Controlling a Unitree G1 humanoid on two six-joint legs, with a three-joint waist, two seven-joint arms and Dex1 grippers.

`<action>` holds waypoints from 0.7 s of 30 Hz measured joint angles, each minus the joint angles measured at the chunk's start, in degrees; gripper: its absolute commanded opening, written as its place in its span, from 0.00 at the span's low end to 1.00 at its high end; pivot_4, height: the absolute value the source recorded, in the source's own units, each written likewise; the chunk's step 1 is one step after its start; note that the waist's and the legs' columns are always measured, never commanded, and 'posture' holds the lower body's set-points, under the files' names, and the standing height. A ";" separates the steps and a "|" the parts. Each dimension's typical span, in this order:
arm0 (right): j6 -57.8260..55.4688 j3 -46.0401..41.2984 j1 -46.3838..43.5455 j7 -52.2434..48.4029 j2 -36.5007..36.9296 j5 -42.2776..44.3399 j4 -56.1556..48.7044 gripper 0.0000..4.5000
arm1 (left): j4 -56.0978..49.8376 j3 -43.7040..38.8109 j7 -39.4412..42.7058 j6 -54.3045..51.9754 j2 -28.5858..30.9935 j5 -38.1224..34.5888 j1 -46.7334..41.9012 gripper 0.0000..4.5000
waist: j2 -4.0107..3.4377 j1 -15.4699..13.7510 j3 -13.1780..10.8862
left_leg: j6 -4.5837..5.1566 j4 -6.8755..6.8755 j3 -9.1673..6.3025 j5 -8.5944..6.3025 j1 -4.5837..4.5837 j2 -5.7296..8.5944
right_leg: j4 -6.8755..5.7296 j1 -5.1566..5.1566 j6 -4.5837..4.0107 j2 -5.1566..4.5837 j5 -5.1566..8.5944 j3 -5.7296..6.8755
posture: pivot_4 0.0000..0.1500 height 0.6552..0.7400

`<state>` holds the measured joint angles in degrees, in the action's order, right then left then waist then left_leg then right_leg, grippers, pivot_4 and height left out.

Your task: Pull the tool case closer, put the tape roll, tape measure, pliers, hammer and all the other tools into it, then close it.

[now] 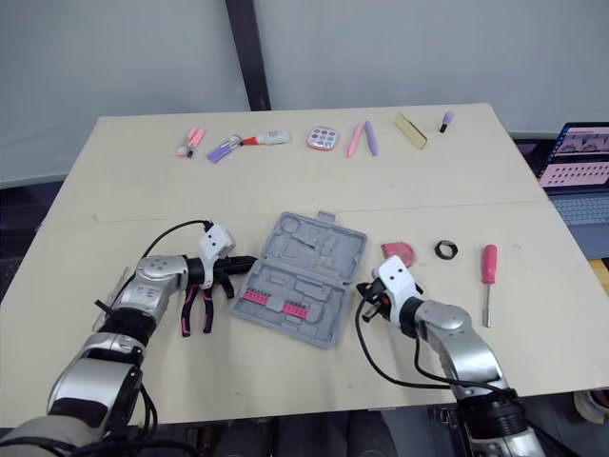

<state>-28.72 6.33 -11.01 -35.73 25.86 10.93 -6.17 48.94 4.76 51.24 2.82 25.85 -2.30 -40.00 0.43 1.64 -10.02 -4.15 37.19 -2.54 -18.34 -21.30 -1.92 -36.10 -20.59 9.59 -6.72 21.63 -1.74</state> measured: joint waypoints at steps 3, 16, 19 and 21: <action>0.00 0.04 0.00 -0.01 0.00 -0.01 0.02 0.00 | 1.14 -0.01 -0.24 0.98 -0.18 0.20 -0.47 0.01 | 0.01 -0.01 0.00 | 0.00 0.00 0.00 0.00 0.00 0.00 | 0.00 0.00 0.00 0.00 0.00 0.00 | 1.00 1.00; 0.00 1.50 0.12 -0.31 0.01 -0.03 0.03 0.00 | 4.44 -0.03 -1.78 2.74 -1.72 0.69 -2.46 0.01 | 0.01 0.02 0.01 | 0.00 0.02 0.00 0.00 0.00 0.00 | -0.02 -0.01 0.00 -0.01 0.00 0.04 | 1.00 1.00; 0.00 1.90 0.11 -0.31 0.00 -0.03 0.03 0.00 | 4.29 -0.02 -1.29 2.65 -1.70 0.69 -2.37 0.01 | 0.01 0.01 0.01 | 0.00 0.02 0.00 0.00 0.00 0.00 | -0.02 -0.01 0.00 -0.01 0.00 0.04 | 1.00 1.00; 0.01 2.19 0.10 -0.30 0.00 -0.08 0.07 0.00 | 3.69 0.00 -0.82 2.39 -1.67 0.69 -2.04 0.01 | 0.01 0.02 0.01 | 0.00 0.02 0.00 0.00 0.00 0.00 | -0.02 -0.01 0.00 -0.01 0.00 0.04 | 1.00 1.00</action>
<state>-28.71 8.52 -10.91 -36.04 25.86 10.85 -6.10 52.63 4.75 50.41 5.22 24.18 -1.61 -42.05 0.44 1.65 -10.01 -4.15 37.21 -2.54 -18.34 -21.30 -1.92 -36.12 -20.60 9.59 -6.73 21.63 -1.70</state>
